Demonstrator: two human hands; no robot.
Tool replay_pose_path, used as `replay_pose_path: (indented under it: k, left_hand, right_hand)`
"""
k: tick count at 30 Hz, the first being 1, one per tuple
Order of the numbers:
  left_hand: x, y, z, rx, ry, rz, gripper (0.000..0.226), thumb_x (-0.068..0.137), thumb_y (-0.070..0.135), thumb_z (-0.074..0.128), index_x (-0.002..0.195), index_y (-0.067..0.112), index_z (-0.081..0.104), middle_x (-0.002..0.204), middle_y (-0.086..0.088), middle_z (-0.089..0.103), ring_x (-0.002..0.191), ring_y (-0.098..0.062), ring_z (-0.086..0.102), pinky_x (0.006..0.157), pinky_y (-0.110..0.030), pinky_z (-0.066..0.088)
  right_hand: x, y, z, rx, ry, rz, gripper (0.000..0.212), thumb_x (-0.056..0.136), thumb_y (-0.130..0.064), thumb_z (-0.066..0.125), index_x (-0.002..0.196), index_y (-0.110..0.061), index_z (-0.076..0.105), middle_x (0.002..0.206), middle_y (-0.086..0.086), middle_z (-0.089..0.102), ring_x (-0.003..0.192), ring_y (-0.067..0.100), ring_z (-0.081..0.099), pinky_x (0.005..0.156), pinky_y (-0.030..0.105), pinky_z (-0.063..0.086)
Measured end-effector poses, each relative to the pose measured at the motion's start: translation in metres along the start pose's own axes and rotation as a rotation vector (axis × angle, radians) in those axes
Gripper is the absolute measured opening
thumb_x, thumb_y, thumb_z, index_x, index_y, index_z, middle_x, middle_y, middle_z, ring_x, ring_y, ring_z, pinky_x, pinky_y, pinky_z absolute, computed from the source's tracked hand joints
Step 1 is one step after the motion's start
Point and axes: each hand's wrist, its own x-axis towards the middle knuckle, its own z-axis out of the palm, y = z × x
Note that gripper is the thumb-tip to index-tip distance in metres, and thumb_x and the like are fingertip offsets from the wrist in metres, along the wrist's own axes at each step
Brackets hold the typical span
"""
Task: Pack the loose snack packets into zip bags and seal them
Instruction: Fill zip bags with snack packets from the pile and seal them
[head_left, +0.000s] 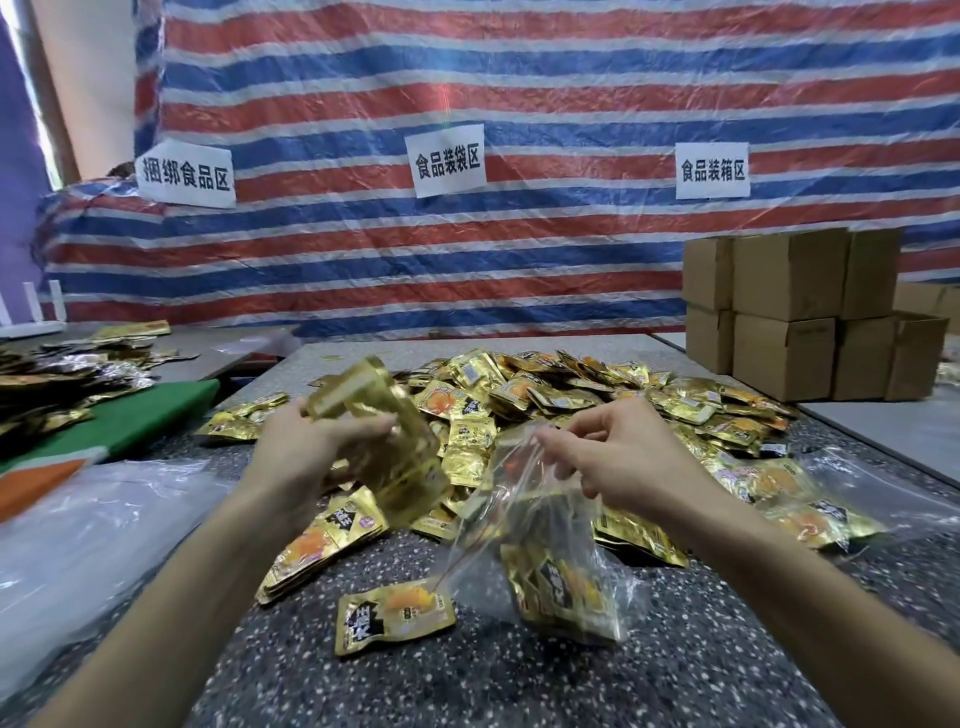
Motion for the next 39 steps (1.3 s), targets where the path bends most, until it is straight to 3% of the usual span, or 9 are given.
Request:
replay_pose_path:
  k: [4,8,12,20,23,28,32,35,39]
  left_hand:
    - [-0.039,0.022,0.014,-0.226,-0.031,0.175,0.059,0.045,0.02,0.085,0.1,0.013,0.066,0.08,0.001,0.075,0.069,-0.012,0.07,0.061,-0.027,0.051]
    - [-0.061,0.016,0.032,-0.254,-0.046,0.256,0.06,0.047,0.027,0.086,0.103,0.015,0.067,0.084,-0.001,0.074,0.073,-0.012,0.069,0.063,-0.026,0.053]
    - [-0.07,0.003,0.048,-0.24,0.052,0.319,0.067,0.047,0.03,0.088,0.106,0.009,0.063,0.095,-0.012,0.074,0.093,-0.029,0.071,0.085,-0.046,0.056]
    - [-0.065,-0.011,0.052,-0.255,0.169,0.335,0.066,0.044,0.034,0.087,0.102,0.015,0.06,0.089,-0.001,0.073,0.085,-0.017,0.072,0.081,-0.039,0.057]
    - [-0.066,-0.017,0.062,-0.186,0.081,0.326,0.061,0.054,0.026,0.087,0.107,0.016,0.058,0.09,0.0,0.074,0.084,-0.014,0.072,0.073,-0.03,0.058]
    - [-0.059,-0.021,0.076,0.08,-0.019,0.394,0.028,0.068,0.022,0.089,0.089,0.02,0.071,0.084,0.007,0.075,0.077,-0.004,0.07,0.063,-0.013,0.052]
    - [-0.053,-0.021,0.069,0.2,-0.217,0.115,0.023,0.08,0.037,0.077,0.094,0.022,0.068,0.086,0.004,0.074,0.074,-0.008,0.071,0.057,-0.021,0.054]
    - [-0.047,-0.013,0.065,0.403,-0.358,0.091,0.029,0.082,0.047,0.071,0.09,0.019,0.069,0.083,0.002,0.072,0.066,-0.007,0.069,0.054,-0.025,0.054]
    - [-0.032,0.017,0.053,0.482,-0.603,0.077,0.043,0.074,0.044,0.083,0.108,0.022,0.069,0.099,0.003,0.075,0.092,-0.014,0.071,0.082,-0.033,0.058]
  right_hand:
    - [-0.003,-0.003,0.001,0.04,-0.006,-0.01,0.035,0.096,-0.034,0.065,0.071,-0.011,0.076,0.065,0.003,0.071,0.042,0.003,0.049,0.038,0.014,0.035]
    - [-0.006,-0.006,0.001,0.087,0.004,-0.026,0.034,0.097,-0.032,0.064,0.073,-0.011,0.076,0.068,0.006,0.072,0.046,0.009,0.05,0.038,0.017,0.035]
    - [-0.01,-0.008,-0.002,0.103,0.018,-0.068,0.035,0.097,-0.033,0.063,0.072,-0.01,0.074,0.072,0.011,0.072,0.05,0.009,0.052,0.042,0.018,0.036]
    - [-0.009,-0.002,-0.007,0.21,0.064,-0.055,0.033,0.101,-0.029,0.058,0.079,-0.011,0.074,0.06,-0.006,0.064,0.048,0.009,0.054,0.042,0.021,0.038]
    - [-0.009,-0.004,-0.001,0.27,0.063,-0.094,0.032,0.1,-0.026,0.059,0.078,-0.008,0.074,0.062,-0.001,0.067,0.047,0.009,0.056,0.04,0.02,0.038]
    - [-0.007,-0.007,0.003,0.353,0.068,-0.158,0.029,0.1,-0.021,0.061,0.075,-0.011,0.073,0.062,-0.001,0.068,0.047,0.009,0.056,0.04,0.017,0.038]
    - [-0.007,-0.001,-0.001,0.38,-0.002,-0.12,0.019,0.098,-0.017,0.063,0.084,-0.009,0.074,0.077,0.008,0.075,0.051,0.012,0.057,0.04,0.018,0.038]
    - [-0.006,0.007,-0.001,0.354,0.006,-0.062,0.019,0.095,-0.016,0.067,0.078,-0.012,0.073,0.071,0.004,0.073,0.051,0.008,0.057,0.044,0.017,0.04]
    - [0.0,0.012,-0.008,0.269,0.116,-0.047,0.026,0.092,-0.036,0.07,0.076,-0.015,0.071,0.077,0.001,0.074,0.071,0.011,0.066,0.068,0.031,0.05]
